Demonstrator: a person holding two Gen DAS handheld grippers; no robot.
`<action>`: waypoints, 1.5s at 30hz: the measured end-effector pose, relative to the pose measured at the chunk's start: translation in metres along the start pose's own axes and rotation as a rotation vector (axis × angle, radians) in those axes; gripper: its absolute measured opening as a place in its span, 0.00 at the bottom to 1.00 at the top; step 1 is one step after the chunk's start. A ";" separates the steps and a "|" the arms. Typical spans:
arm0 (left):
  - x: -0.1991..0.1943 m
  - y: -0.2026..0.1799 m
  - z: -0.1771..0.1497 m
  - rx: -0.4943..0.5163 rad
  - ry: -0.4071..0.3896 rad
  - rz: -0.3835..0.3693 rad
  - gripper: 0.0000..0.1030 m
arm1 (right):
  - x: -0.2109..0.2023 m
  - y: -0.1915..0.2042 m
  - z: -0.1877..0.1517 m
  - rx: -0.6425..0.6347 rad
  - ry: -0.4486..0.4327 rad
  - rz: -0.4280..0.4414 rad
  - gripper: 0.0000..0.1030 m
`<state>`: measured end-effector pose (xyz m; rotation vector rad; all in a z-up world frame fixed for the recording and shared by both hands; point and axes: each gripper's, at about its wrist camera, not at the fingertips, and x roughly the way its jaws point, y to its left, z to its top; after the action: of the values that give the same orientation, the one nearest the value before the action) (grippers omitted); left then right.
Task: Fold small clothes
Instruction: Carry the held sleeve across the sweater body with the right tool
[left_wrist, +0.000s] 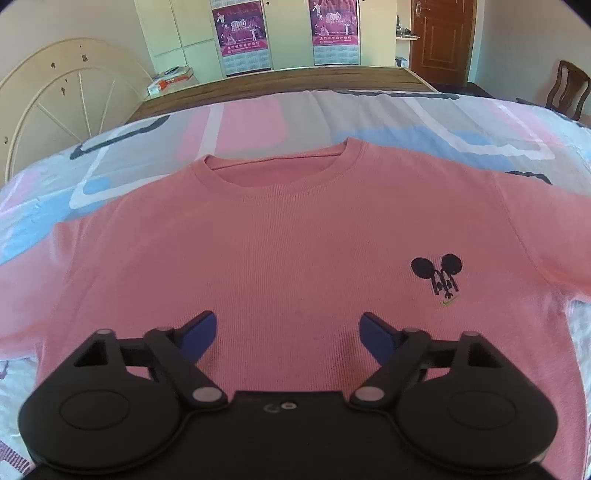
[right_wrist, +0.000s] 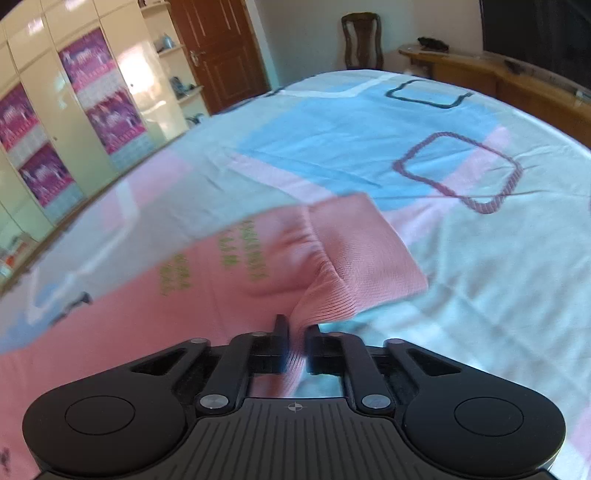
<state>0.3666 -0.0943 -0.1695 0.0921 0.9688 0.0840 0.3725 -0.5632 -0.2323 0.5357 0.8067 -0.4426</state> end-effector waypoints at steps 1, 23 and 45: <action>0.001 0.003 0.000 -0.010 0.003 -0.007 0.76 | -0.002 0.004 0.001 -0.007 -0.012 0.007 0.08; -0.016 0.131 0.002 -0.144 -0.064 0.052 0.76 | -0.117 0.363 -0.207 -0.704 0.093 0.629 0.07; 0.028 -0.081 -0.004 0.289 -0.117 -0.252 0.56 | -0.142 0.195 -0.172 -0.497 0.033 0.171 0.61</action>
<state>0.3816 -0.1712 -0.2037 0.2372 0.8634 -0.2918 0.2990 -0.2834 -0.1668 0.1464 0.8586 -0.0665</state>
